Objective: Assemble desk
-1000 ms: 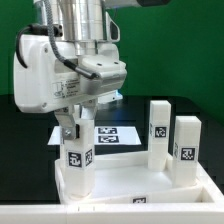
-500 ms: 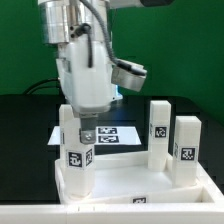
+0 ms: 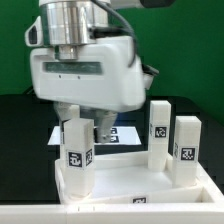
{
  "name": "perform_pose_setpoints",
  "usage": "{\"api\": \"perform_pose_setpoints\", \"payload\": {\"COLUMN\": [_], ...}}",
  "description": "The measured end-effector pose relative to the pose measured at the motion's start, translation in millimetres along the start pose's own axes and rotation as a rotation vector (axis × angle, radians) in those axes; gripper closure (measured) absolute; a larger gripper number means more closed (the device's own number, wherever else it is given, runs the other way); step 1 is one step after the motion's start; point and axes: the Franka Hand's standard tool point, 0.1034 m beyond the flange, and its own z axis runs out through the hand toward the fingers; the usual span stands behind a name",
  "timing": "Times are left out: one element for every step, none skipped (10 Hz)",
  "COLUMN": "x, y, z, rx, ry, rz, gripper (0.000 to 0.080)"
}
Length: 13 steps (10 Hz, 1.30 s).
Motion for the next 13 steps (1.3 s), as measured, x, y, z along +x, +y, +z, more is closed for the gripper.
{"api": "perform_pose_setpoints", "payload": {"x": [-0.7, -0.3, -0.3, -0.4, -0.7, -0.5, -1.2, -2.0, -2.1, -0.8, -0.2, -0.2, -0.2], "y": [0.9, 1.2, 1.2, 1.1, 0.2, -0.4, -1.8, -3.8, -6.5, -7.6, -7.4, -7.5, -7.5], "z": [0.7, 0.6, 0.6, 0.7, 0.4, -0.5, -0.7, -0.6, 0.3, 1.3, 1.8, 2.0, 2.2], "rx": [-0.008, -0.008, -0.008, -0.008, -0.006, -0.009, -0.008, 0.000, 0.025, 0.053, 0.058, 0.059, 0.058], "ry": [-0.003, -0.002, -0.002, -0.002, -0.003, -0.003, -0.003, -0.006, -0.021, -0.037, -0.040, -0.039, -0.039], "rz": [-0.049, -0.034, -0.020, -0.007, 0.126, 0.267, 0.401, 0.615, 0.836, 1.016, 1.108, 1.141, 1.140], "gripper": [0.0150, 0.0180, 0.0180, 0.0363, 0.0363, 0.0516, 0.0515, 0.0515, 0.0515, 0.0515, 0.0515, 0.0515, 0.0515]}}
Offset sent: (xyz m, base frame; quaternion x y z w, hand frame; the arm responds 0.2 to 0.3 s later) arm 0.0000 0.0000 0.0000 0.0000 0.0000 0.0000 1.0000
